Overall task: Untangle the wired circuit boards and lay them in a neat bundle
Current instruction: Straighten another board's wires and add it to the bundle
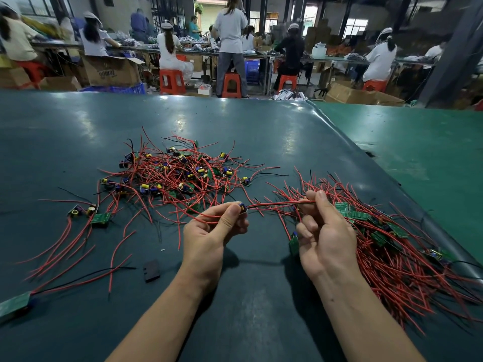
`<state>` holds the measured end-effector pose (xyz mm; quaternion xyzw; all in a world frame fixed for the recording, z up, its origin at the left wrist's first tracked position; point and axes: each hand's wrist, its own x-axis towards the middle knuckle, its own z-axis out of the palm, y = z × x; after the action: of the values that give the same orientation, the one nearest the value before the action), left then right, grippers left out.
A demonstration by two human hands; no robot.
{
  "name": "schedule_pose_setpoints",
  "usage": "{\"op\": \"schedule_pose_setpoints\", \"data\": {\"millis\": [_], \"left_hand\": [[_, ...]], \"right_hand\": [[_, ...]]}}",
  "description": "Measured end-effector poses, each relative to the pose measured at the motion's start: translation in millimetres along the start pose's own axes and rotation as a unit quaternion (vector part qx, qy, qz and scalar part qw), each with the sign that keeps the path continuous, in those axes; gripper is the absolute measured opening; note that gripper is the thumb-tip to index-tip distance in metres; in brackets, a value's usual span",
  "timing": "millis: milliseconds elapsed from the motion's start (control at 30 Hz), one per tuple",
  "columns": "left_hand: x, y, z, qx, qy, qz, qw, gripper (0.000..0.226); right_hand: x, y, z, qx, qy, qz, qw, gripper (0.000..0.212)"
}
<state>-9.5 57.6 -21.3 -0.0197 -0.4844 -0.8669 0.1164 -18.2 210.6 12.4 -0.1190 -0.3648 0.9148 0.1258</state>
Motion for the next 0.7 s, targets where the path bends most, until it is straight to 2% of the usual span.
{"op": "schedule_pose_setpoints", "data": {"millis": [133,267,333,400,467,533,600,700], "left_hand": [[0,1,1,-0.017,0.005,-0.006,1.0,0.018],[1,1,2,-0.029,0.015,-0.004,0.999,0.018],[1,0,0,-0.032,0.019,0.005,0.999,0.019],[2,0,-2,-0.011,0.01,0.02,1.0,0.017],[1,-1,-4,0.045,-0.023,0.041,0.998,0.014],[-2,-2,-3,0.095,-0.061,0.053,0.992,0.017],[-4,-4,-1,0.112,-0.07,0.054,0.99,0.017],[-1,-3,0,0.075,-0.032,0.045,0.996,0.015]], "right_hand": [[0,3,0,-0.014,0.018,-0.015,1.0,0.021],[0,6,-1,-0.077,0.029,-0.106,0.991,0.017],[-4,9,0,-0.09,-0.024,-0.081,0.992,0.02],[-10,14,3,-0.144,-0.08,0.0,0.986,0.031],[-16,20,5,-0.192,-0.129,0.065,0.971,0.029],[-20,25,5,-0.199,-0.159,0.071,0.964,0.024],[-20,24,5,-0.198,-0.156,0.045,0.967,0.019],[-10,15,4,-0.173,-0.089,0.011,0.981,0.02]]}}
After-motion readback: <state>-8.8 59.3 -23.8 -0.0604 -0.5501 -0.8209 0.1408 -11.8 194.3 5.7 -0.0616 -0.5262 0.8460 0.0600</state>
